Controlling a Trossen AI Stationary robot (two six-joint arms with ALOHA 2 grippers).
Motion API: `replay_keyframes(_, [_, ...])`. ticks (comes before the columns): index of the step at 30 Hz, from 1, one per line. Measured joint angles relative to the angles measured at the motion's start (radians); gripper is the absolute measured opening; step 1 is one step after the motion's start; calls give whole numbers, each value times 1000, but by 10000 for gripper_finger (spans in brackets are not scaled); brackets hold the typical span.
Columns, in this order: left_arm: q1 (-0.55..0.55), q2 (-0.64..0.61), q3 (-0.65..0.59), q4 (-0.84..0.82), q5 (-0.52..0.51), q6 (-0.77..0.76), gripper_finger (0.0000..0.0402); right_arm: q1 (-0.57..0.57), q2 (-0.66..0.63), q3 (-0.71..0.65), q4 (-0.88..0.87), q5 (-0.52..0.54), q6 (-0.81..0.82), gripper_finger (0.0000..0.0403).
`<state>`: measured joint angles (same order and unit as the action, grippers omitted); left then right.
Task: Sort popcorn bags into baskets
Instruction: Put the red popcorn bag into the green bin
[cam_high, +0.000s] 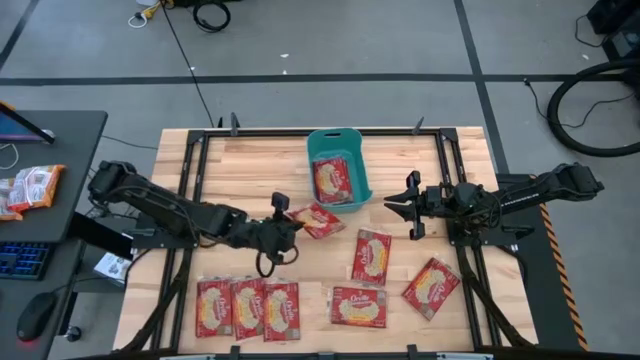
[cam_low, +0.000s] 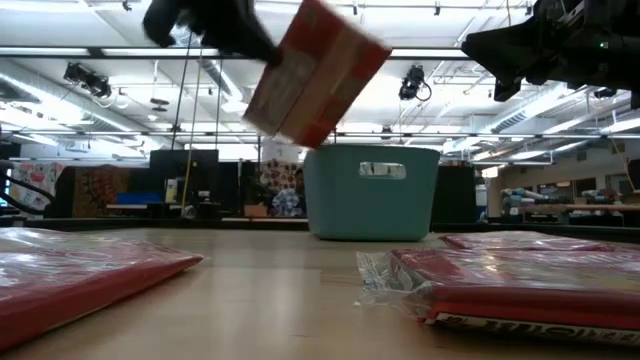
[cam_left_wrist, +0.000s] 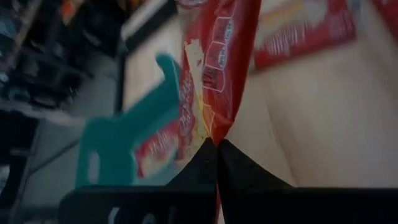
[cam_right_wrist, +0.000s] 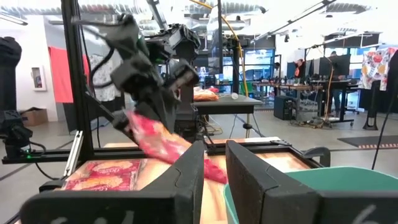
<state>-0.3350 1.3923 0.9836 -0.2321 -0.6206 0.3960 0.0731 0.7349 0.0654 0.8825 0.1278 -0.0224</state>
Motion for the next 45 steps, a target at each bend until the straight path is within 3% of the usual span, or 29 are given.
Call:
replay_keyframes(5, [64, -7, 0, 128, 46, 135, 1, 0, 0, 0, 1, 0, -3, 73])
replay_keyframes(9, [115, -5, 0, 129, 131, 126, 1, 0, 0, 0, 6, 0, 0, 73])
replay_keyframes(14, [148, -5, 0, 199, 156, 204, 0, 0, 0, 0, 8, 0, -11, 73])
replay_keyframes(25, [331, 3, 0, 291, 339, 262, 0, 12, 0, 0, 15, 0, -14, 73])
replay_keyframes(39, [450, 206, 0, 546, 472, 332, 0, 12, 10, 0, 18, -2, -25, 73])
replay_keyframes(45, [517, 258, 0, 613, 543, 293, 0, 12, 11, 0, 17, -6, -25, 73])
